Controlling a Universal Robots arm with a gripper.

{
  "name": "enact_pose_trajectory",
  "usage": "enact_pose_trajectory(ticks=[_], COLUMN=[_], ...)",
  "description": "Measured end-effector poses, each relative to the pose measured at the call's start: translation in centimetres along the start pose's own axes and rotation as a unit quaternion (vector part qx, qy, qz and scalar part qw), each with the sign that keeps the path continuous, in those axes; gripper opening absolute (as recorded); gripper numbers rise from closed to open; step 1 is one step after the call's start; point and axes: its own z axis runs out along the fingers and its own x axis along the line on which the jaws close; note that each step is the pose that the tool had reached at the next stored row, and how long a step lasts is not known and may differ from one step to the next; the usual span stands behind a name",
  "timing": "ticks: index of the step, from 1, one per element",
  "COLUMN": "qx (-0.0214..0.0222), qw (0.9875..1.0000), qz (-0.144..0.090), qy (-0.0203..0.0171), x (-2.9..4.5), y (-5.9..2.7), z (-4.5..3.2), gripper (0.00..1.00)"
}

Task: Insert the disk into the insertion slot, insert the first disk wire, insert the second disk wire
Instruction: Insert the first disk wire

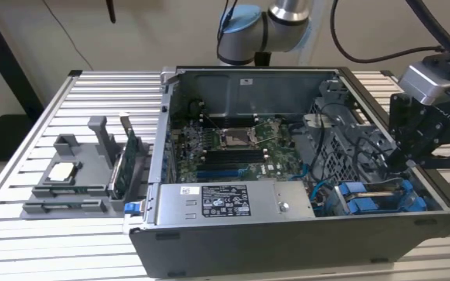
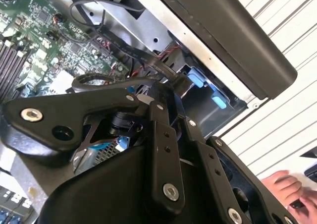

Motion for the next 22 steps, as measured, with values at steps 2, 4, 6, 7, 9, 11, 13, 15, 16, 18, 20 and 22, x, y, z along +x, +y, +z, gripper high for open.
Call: enact_pose_trajectory(ticks=[2,4,6,7,9,11,13,15,16,18,20,22], qx=[0.0004,0.0010,0.0019,0.0022,0.0025,0.0027,0.0030,0.0032,0.0032,0.0034,0.0035,0.0037], qw=[1.0000,0.9999,0.9996,0.9994,0.9991,0.9988,0.9985,0.9984,0.9983,0.9981,0.9978,0.9974], qz=[0.007,0.016,0.029,0.035,0.043,0.049,0.054,0.057,0.058,0.061,0.066,0.072], qy=[0.0004,0.0005,0.0003,0.0004,0.0022,0.0039,0.0041,0.0041,0.0042,0.0042,0.0064,0.0085], x=[0.04,0.06,0.08,0.08,0.09,0.14,0.27,0.57,0.74,0.98,1.00,0.99], y=[0.00,0.01,0.01,0.00,0.01,0.02,0.04,0.08,0.11,0.16,0.26,0.38], z=[0.03,0.10,0.21,0.26,0.32,0.33,0.38,0.48,0.53,0.71,0.92,1.15], gripper=[0.19,0.19,0.19,0.19,0.19,0.19,0.19,0.19,0.19,0.19,0.19,0.19])
